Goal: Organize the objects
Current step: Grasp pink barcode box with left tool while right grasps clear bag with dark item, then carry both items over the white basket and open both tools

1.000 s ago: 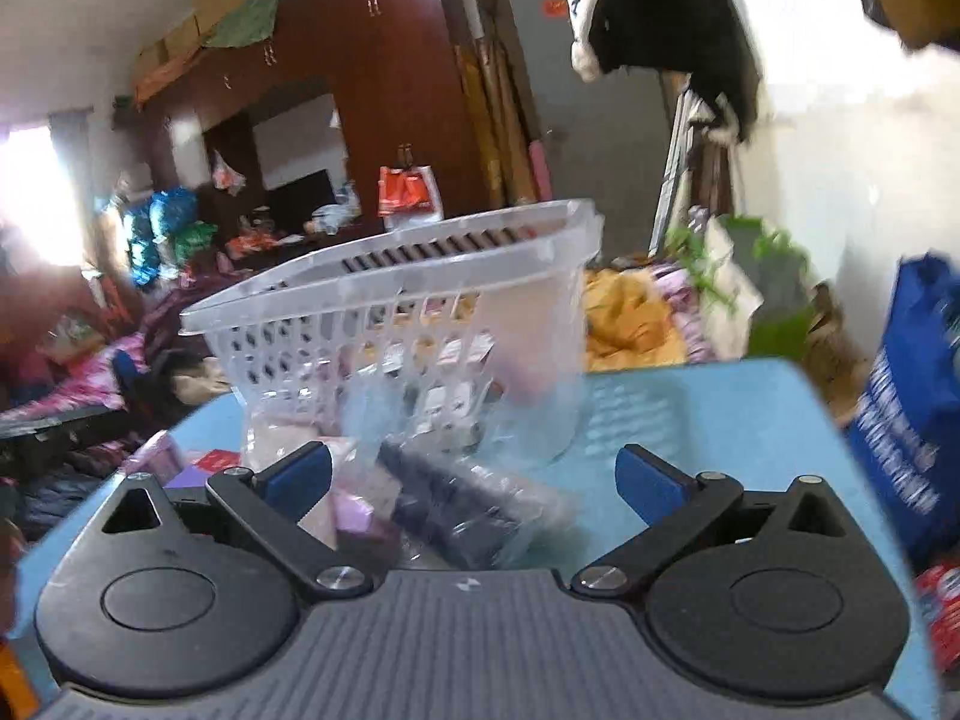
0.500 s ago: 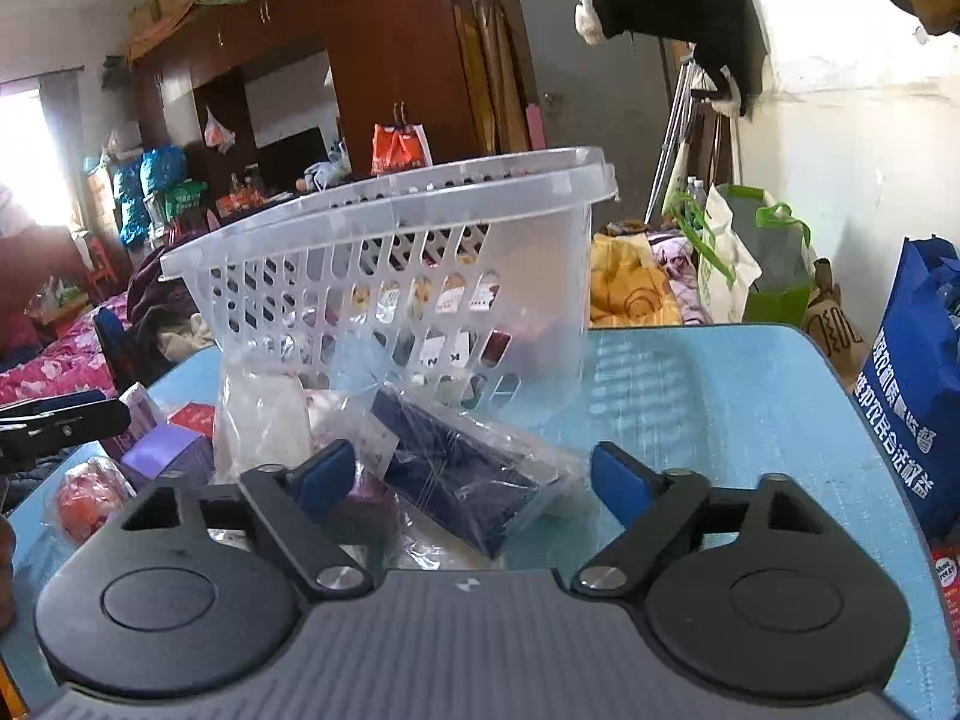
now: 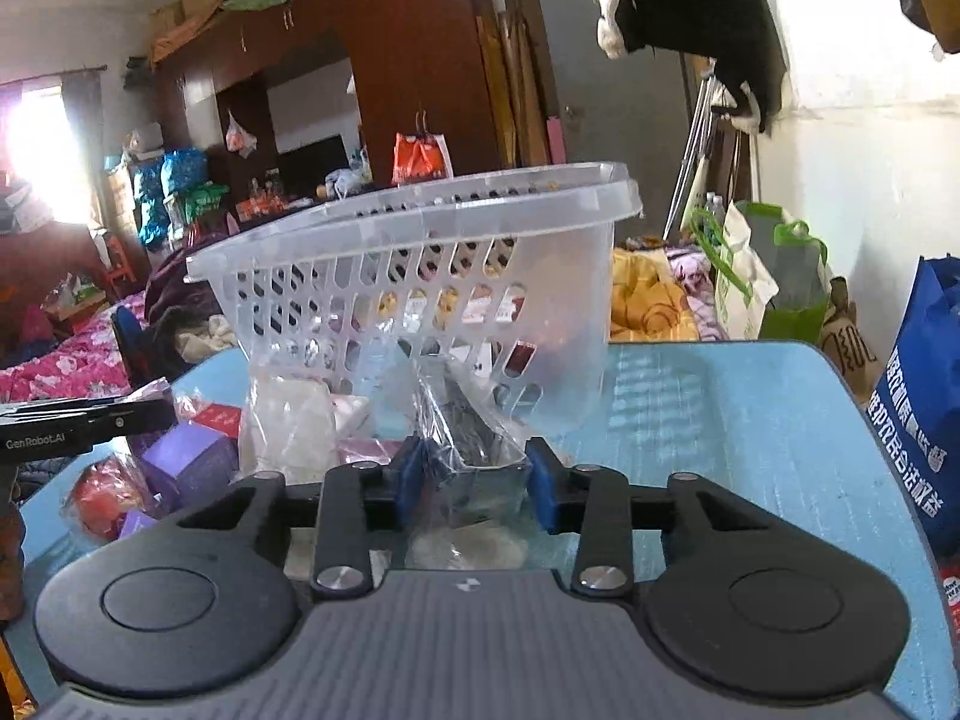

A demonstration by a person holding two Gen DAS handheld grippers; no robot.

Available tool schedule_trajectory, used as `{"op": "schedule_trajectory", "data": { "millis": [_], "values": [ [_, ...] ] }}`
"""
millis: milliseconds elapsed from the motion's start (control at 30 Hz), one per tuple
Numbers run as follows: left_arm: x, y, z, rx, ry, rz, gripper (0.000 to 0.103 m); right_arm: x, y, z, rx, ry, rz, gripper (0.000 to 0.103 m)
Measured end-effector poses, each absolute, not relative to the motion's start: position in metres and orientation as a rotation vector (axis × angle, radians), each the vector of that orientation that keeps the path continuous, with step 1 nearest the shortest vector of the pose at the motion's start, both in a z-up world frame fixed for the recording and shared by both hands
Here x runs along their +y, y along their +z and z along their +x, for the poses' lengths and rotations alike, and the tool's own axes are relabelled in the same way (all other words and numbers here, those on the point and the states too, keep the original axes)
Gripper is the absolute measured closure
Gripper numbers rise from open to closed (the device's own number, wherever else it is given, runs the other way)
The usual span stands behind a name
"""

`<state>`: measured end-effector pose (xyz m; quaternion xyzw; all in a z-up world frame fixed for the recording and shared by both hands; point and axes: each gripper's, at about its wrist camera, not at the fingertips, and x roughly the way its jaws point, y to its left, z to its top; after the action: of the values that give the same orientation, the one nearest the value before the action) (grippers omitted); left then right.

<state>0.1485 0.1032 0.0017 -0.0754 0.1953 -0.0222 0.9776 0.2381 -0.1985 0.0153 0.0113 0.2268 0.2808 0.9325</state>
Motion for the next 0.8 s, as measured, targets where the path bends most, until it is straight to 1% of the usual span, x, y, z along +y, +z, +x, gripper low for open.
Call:
{"op": "schedule_trajectory", "data": {
  "millis": [367, 800],
  "values": [
    [0.102, 0.007, 0.135, 0.294, -0.082, -0.159, 0.062, -0.208, 0.022, 0.221, 0.324, 0.56, 0.062, 0.065],
    [0.118, 0.01, 0.122, 0.185, -0.094, -0.259, 0.062, -0.211, 0.024, 0.208, 0.223, 0.561, 0.073, 0.065]
  ]
}}
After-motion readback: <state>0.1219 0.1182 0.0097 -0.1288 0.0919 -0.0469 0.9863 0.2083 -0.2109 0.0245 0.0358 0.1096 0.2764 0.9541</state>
